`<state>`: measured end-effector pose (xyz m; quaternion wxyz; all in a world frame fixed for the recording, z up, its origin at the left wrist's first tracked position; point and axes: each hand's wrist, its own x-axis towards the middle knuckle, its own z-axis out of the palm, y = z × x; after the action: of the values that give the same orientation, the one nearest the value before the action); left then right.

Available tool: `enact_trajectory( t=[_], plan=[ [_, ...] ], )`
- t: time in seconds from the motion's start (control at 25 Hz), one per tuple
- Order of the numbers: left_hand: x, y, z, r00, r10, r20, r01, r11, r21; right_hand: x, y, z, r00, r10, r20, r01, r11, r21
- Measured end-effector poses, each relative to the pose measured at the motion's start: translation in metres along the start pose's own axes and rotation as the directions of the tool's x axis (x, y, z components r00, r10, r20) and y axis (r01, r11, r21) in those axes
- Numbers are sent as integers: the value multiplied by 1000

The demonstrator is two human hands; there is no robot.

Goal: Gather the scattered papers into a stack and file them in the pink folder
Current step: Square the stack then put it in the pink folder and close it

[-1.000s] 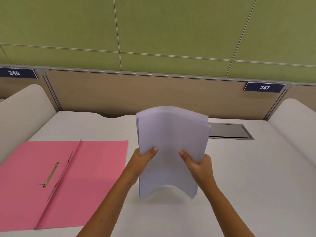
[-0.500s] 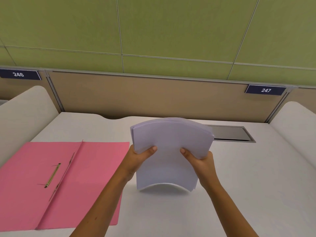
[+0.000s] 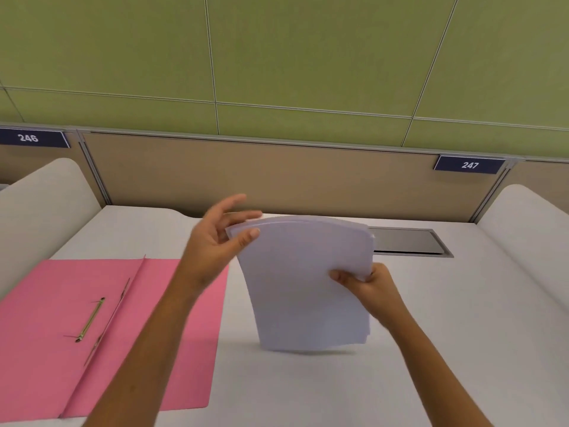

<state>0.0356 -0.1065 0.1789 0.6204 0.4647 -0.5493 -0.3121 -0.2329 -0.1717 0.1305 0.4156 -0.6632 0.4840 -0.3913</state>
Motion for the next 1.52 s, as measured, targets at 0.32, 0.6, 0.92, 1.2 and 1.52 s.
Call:
enact_trajectory(
  t=[0.32, 0.6, 0.92, 1.2, 1.52],
  plan=[
    [-6, 17, 2, 828, -384, 409, 175, 870, 462, 22, -73, -13, 863, -60, 502, 304, 855, -421],
    [-37, -21, -27, 858, -465, 216, 482, 875, -31, 13, -31, -92, 926, 32, 377, -41, 999, 18],
    [-45, -48, -17, 784, -556, 276, 611, 768, -190, -19, 24, -54, 914, 229, 336, -351, 862, 366],
    [-35, -70, 10, 827, -534, 173, 556, 824, -114, -7, 43, -44, 977, 213, -30, -184, 902, 390],
    [-29, -107, 21, 675, -710, 200, 725, 689, -4, 17, 68, -56, 945, 326, 18, -317, 900, 299]
  ],
)
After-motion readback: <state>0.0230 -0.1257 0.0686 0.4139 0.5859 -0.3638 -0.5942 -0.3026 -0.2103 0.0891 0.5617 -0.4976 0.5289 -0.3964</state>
